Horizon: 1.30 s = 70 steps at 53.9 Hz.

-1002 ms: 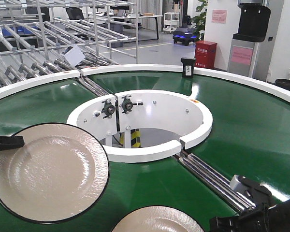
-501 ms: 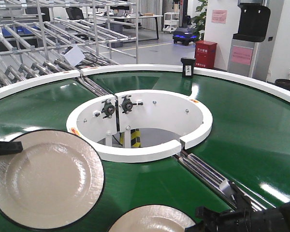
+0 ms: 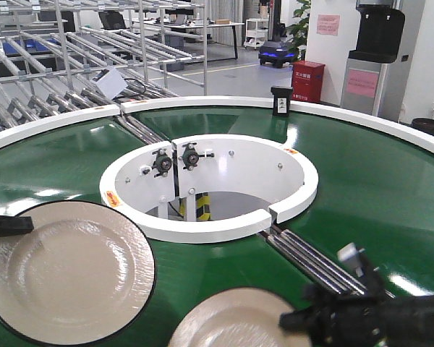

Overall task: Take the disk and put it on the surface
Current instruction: 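Lift both plates off the conveyor with both grippers, then turn the base away from the conveyor holding both plates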

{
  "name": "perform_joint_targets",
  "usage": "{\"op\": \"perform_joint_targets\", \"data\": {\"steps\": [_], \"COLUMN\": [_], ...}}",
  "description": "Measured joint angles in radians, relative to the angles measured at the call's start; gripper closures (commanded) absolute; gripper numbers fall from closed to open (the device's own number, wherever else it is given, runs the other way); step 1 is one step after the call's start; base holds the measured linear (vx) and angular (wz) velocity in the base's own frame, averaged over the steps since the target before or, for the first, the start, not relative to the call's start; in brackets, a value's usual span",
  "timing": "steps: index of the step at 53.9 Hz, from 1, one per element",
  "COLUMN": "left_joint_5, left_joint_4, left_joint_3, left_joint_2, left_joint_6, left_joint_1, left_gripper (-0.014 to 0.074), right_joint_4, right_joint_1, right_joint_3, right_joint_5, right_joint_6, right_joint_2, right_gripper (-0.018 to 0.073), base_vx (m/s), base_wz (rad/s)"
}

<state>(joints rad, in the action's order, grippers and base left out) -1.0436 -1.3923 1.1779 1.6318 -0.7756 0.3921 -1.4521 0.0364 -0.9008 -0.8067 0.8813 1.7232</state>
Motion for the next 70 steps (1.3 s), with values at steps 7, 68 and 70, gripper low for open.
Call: {"op": "perform_joint_targets", "data": {"steps": [7, 68, 70], "left_joint_5": [-0.005, -0.131, -0.131], "left_joint_4": [-0.050, -0.167, -0.167], "left_joint_3": [0.000, -0.002, -0.002], "left_joint_2": [0.000, -0.100, -0.100], "left_joint_6": [0.011, 0.043, 0.043], "left_joint_1": [0.000, -0.056, -0.056], "left_gripper": [0.0598, 0.0598, 0.0598], "right_joint_4": [-0.029, -0.022, -0.022], "right_joint_1": [-0.112, -0.364, -0.364], "right_joint_3": [0.001, 0.004, 0.004], "right_joint_5": [0.013, -0.112, -0.112], "right_joint_6": [-0.021, -0.214, -0.214], "right_joint_2": [-0.137, -0.508, -0.508], "right_gripper": [0.0568, 0.0568, 0.0568], "base_vx": [0.00, 0.00, 0.00], "base_wz": [0.00, 0.00, 0.00]}}
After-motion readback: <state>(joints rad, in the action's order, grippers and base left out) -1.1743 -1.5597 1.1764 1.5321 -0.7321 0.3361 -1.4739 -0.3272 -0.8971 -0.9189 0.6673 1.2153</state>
